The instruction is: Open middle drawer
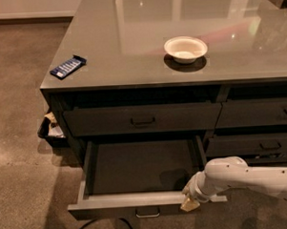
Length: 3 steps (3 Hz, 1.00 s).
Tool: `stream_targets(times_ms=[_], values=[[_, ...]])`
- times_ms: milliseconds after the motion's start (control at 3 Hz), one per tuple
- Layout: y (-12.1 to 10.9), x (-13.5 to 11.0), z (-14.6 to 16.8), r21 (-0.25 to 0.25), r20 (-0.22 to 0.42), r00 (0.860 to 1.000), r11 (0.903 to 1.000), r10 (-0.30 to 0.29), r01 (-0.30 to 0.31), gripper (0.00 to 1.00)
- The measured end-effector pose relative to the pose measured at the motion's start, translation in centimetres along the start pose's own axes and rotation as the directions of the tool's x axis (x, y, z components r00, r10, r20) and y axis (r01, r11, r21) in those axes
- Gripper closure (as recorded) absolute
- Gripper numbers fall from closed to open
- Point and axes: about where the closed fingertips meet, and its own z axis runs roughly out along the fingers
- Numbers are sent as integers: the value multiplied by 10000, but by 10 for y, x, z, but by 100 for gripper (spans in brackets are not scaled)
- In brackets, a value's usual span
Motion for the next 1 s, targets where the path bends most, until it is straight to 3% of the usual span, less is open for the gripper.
stream_targets(times_ms=[667,1000], values=[[13,3,-24,148,-427,9991,9999,-33,40,10],[13,3,-24,148,-427,9991,9999,-33,40,0]])
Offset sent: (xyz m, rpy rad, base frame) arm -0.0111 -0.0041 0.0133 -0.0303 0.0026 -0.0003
